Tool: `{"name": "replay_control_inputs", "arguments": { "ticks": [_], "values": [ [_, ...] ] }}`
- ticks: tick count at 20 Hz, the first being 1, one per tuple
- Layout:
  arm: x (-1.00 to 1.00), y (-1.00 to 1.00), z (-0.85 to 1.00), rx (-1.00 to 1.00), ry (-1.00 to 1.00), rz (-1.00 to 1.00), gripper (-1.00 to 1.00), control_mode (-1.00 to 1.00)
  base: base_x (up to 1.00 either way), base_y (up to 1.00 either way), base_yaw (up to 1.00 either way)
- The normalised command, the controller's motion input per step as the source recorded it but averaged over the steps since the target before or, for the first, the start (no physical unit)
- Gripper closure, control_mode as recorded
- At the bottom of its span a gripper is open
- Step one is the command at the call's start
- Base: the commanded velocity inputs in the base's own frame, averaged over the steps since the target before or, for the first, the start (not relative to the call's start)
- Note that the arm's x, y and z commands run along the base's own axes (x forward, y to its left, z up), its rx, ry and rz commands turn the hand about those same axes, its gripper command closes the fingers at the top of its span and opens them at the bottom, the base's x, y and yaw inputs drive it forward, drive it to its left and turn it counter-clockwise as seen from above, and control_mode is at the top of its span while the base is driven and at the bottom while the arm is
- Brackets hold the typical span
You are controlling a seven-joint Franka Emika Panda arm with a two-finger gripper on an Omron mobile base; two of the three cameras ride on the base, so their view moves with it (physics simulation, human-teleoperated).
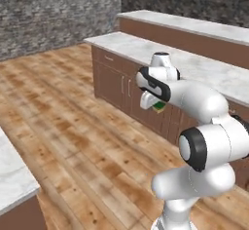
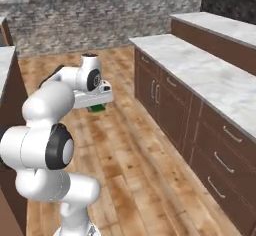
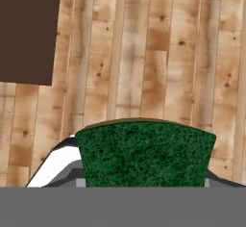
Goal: Restock the sink supplies by placing the sponge and soap dispenser on the counter and next to the sink. Make sure the soap dispenser is upright.
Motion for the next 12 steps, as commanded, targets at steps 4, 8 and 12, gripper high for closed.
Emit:
{"name": "replay_control_inputs", "arguments": {
  "ticks": [4, 8, 12],
  "values": [
    [0.00, 0.00, 0.00, 0.00, 0.00, 0.00, 1.00, 1.00, 0.86, 0.47, 0.46],
    [0.00, 0.00, 0.00, 0.00, 0.00, 0.00, 1.00, 1.00, 0.73, -0.30, 0.51],
    [0.00, 0.00, 0.00, 0.00, 0.00, 0.00, 1.00, 1.00, 0.63, -0.75, 0.49]
  ]
}}
